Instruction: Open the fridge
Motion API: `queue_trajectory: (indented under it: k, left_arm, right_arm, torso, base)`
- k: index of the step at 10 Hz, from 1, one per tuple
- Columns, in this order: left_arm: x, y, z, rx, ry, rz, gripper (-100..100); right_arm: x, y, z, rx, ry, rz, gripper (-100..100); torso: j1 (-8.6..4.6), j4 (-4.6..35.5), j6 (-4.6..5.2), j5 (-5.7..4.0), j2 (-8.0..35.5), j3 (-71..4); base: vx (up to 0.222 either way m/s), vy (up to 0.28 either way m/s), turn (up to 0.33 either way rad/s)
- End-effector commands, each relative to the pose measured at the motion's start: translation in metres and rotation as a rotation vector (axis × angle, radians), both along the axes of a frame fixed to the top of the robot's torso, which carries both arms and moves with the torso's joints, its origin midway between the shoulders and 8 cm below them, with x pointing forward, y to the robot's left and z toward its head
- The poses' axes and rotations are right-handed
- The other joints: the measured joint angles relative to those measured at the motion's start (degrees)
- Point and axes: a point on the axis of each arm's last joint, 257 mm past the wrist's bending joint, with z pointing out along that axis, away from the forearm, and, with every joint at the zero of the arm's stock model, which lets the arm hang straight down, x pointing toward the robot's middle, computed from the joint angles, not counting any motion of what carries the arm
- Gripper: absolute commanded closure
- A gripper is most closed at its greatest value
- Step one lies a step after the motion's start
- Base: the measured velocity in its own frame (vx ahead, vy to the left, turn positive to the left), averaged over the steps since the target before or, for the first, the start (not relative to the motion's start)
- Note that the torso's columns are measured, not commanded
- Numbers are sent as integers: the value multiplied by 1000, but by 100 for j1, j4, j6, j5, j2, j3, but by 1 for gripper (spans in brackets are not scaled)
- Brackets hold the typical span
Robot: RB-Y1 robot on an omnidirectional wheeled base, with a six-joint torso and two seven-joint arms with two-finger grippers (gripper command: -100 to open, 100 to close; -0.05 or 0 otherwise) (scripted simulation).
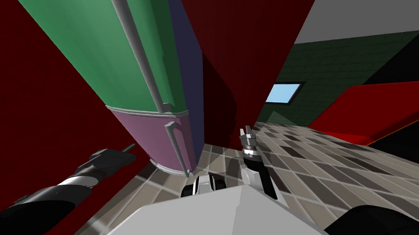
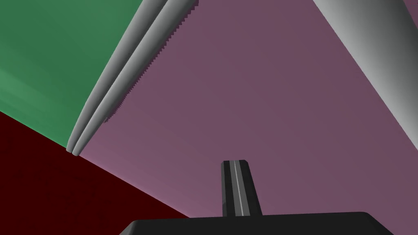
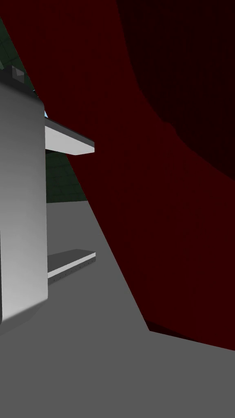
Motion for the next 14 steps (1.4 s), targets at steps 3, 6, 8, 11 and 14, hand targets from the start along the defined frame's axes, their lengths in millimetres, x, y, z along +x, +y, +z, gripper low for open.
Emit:
queue_trajectory:
  k: [3,6,8,11,14]
  left_arm:
    - [6,-11,0,-4,0,-45,100]
    - [11,-22,-1,-8,1,-85,100]
    - [13,-27,-1,-10,2,-104,100]
    - [13,-17,-9,-20,19,-91,-100]
    - [10,2,-10,-33,25,-58,-100]
  right_arm:
    - [0,0,0,0,0,0,0]
    - [0,0,0,0,0,0,0]
    - [0,0,0,0,0,0,0]
    - [0,0,0,0,0,0,0]
    - [0,0,0,1,0,0,0]
  torso:
    - [-14,2,5,-7,10,5]
    - [37,4,5,10,10,9]
    - [5,1,4,0,4,2]
    - [-26,-1,1,-8,-16,-5]
    - [-28,-14,5,-11,-42,-28]
  base:
    - [-193,170,-84]
    - [-231,234,-120]
    - [-217,199,-73]
    - [-139,75,-54]
    - [135,-121,-38]
